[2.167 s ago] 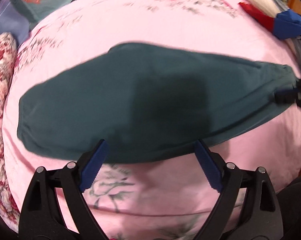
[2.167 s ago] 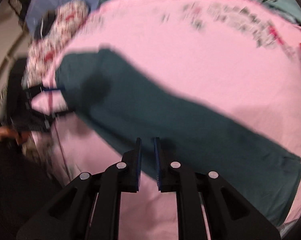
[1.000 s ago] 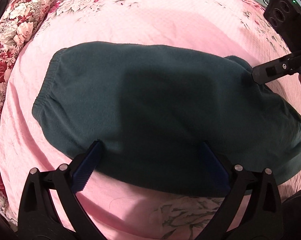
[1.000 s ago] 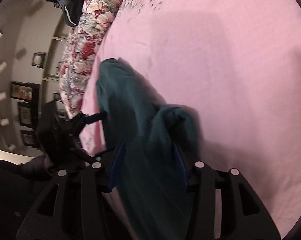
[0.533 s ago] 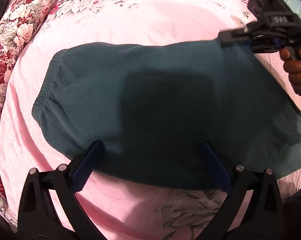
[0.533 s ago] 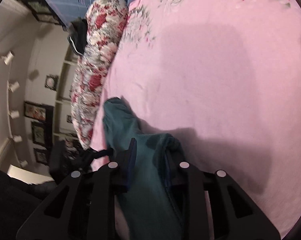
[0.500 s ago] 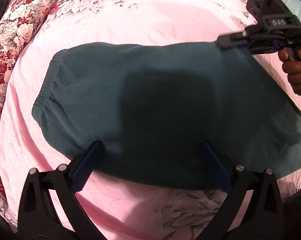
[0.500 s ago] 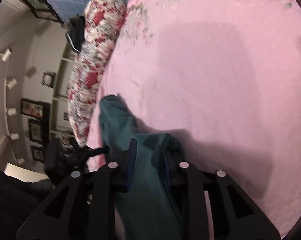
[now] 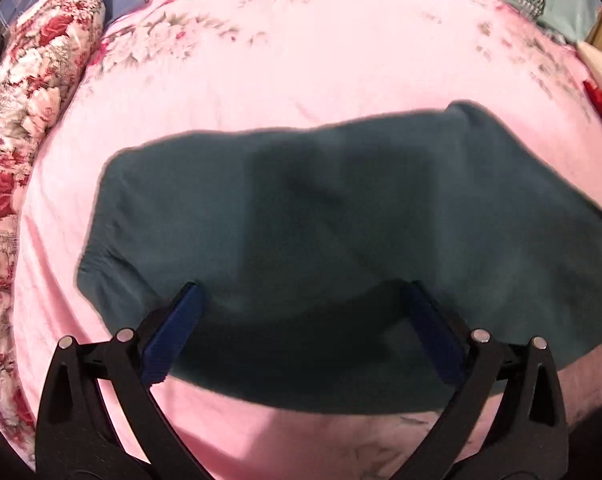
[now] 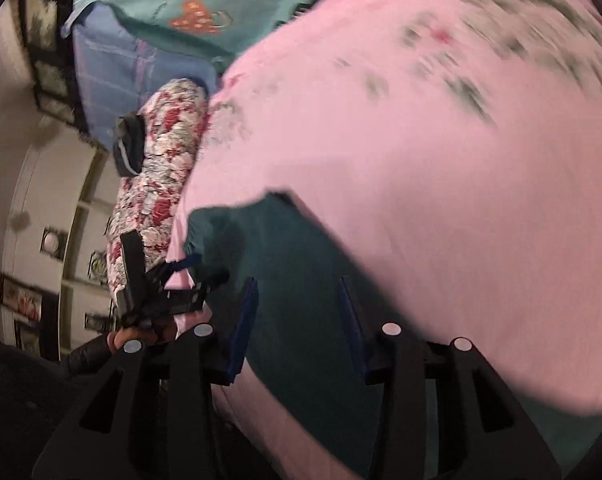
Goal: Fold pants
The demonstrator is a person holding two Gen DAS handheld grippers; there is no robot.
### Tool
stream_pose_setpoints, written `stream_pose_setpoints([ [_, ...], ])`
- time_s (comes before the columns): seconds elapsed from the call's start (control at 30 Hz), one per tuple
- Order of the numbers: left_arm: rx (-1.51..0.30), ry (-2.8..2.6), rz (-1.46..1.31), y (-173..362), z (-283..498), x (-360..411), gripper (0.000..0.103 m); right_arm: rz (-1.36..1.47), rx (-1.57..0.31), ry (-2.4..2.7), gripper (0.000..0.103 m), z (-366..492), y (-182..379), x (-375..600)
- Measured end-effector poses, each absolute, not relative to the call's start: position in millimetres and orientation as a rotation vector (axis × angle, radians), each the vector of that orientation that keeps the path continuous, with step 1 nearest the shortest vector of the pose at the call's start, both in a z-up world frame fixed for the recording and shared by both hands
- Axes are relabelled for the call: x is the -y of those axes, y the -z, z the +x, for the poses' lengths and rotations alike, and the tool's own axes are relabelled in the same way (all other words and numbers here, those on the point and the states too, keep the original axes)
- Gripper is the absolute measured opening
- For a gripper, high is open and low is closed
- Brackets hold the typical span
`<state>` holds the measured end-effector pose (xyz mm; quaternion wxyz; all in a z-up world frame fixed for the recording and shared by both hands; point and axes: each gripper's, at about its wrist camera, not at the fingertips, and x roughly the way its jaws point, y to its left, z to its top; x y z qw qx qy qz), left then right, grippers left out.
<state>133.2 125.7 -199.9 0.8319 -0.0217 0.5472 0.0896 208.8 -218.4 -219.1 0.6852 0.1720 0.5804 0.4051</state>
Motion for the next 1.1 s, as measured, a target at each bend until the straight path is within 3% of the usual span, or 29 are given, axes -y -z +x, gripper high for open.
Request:
stream_pose_setpoints([
  [0.1,-1.155,-0.185,-0.034,199,132,-126,0.101,0.363,-1.308,-0.747,0.043,168,241,261],
  [0.2,-1.157,-0.191,0.016,199,133,-125,0.101,0.462,-1.23,-0.637,0.036,148,249,324],
  [0.3,-1.168,-0.229,0.063,194,134,-120,0.101,0.533,-1.15,-0.408,0.041,139,243,382],
  [0.43,-1.092,-0.208,0.127,173,130,-93,0.101,0.629,-1.05,-0.443,0.041,140,233,392],
  [0.6,-1.066,-0.083,0.189,161,131,-36,0.101,0.516,-1.111,-0.474,0.041,163,253,360],
  [0.67,-1.069,-0.046,0.203,160,128,-19,0.101,0.514,-1.093,-0.393,0.036,167,255,375],
  [0.87,-1.111,0.029,0.202,171,116,20,0.101,0.629,-0.928,-0.182,0.042,123,216,460],
  [1.1,-1.207,0.086,0.21,195,117,54,0.101,0.665,-0.949,-0.051,0.043,76,223,503],
])
